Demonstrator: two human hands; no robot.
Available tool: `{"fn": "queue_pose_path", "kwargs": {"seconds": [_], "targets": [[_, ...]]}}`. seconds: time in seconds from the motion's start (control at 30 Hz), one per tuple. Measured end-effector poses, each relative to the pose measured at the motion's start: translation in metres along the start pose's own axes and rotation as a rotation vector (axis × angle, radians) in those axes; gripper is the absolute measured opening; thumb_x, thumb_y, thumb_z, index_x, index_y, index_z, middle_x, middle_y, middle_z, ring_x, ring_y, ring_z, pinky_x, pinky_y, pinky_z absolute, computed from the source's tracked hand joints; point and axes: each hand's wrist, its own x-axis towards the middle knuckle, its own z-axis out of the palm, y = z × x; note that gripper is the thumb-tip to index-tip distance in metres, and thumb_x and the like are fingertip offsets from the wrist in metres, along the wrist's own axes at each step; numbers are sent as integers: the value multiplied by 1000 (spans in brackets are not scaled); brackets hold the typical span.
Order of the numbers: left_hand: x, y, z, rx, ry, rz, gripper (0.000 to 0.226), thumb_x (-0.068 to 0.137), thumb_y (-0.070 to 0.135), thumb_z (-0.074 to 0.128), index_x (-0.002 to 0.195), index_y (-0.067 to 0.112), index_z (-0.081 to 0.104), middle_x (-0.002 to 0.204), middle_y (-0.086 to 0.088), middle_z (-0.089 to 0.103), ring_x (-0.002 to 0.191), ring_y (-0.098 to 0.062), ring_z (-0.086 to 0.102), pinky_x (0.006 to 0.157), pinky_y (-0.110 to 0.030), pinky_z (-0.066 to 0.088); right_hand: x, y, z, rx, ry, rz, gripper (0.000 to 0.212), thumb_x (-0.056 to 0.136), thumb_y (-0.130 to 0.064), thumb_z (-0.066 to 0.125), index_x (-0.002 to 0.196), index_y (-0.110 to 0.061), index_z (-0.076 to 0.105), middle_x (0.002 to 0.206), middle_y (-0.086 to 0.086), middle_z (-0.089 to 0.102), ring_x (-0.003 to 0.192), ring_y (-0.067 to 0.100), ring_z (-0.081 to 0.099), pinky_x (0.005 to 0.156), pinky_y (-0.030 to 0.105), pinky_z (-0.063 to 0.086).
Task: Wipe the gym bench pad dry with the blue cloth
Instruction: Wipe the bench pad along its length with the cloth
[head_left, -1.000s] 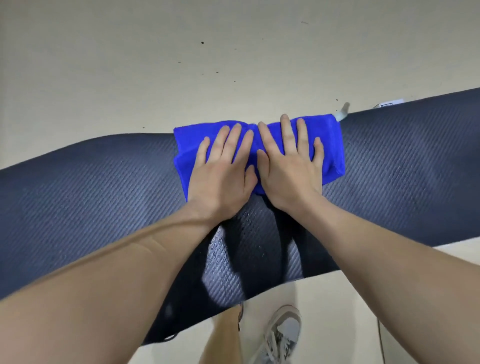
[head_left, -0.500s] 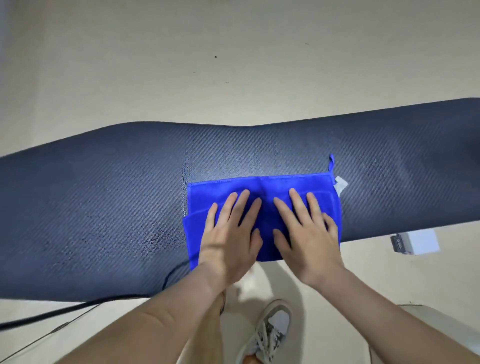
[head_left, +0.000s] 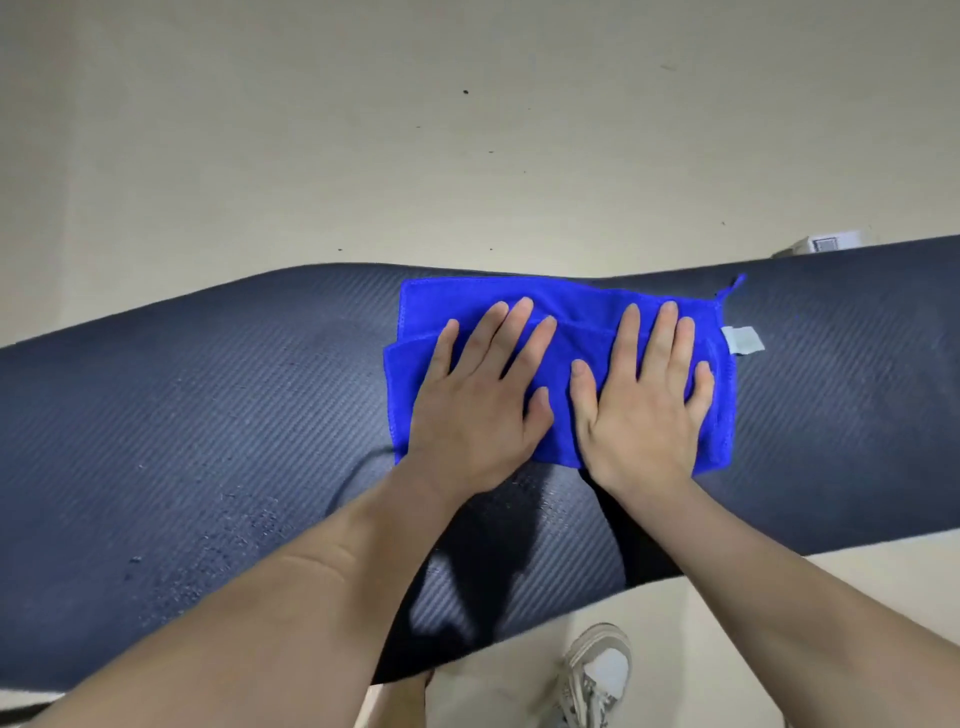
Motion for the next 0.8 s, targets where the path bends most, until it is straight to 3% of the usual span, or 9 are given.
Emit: {"fn": "queue_pose_path", "kwargs": {"seconds": [0.3, 0.4, 0.5, 0.57, 0.67, 0.73, 0.8], "targets": [[-2, -113, -26, 3, 9, -13, 61, 93, 43, 30, 150, 24, 22, 159, 1, 18, 146, -16, 14, 118, -47, 8, 23, -111, 6, -19, -45, -124, 68, 94, -51, 23, 152, -16, 19, 161, 12, 14, 149, 28, 6, 115, 53, 9], [-3, -143, -31, -6, 38, -45, 61, 92, 43, 32, 149, 23, 25, 157, -1, 23, 145, -18, 18, 118, -46, 11, 31, -144, 10, -29, -35, -212, 62, 95, -49, 26, 149, -18, 29, 155, 10, 30, 147, 27, 14, 115, 53, 10], [1, -170, -36, 17, 56, -102, 59, 92, 44, 33, 146, 20, 33, 144, -6, 43, 133, -24, 38, 114, -45, 21, 45, -171, 11, -29, -37, -290, 54, 96, -47, 27, 137, -17, 45, 133, 10, 53, 137, 27, 34, 113, 51, 15], [7, -187, -41, 60, 51, -161, 53, 91, 45, 31, 135, 19, 44, 118, -7, 59, 108, -28, 52, 100, -42, 33, 55, -192, 8, -53, -34, -318, 48, 96, -46, 27, 114, -14, 57, 109, 11, 63, 113, 30, 52, 106, 48, 26], [16, -204, -49, 55, 17, -247, 42, 92, 45, 25, 100, 17, 55, 87, -6, 62, 77, -27, 50, 71, -37, 33, 70, -217, 1, -142, -138, -346, 45, 97, -45, 23, 90, -15, 56, 90, 10, 65, 81, 31, 55, 77, 40, 36], [20, -212, -53, 14, -19, -299, 41, 93, 45, 23, 77, 17, 48, 75, -4, 59, 67, -27, 45, 64, -35, 30, 83, -229, -5, -162, -276, -326, 53, 97, -46, 19, 90, -14, 60, 88, 9, 64, 77, 29, 52, 68, 34, 32], [19, -222, -57, -39, -72, -369, 47, 94, 48, 21, 65, 17, 43, 67, -1, 54, 65, -27, 47, 62, -34, 30, 96, -240, -10, -114, -441, -296, 56, 96, -49, 17, 91, -15, 62, 89, 10, 58, 84, 30, 52, 71, 35, 34]]}}
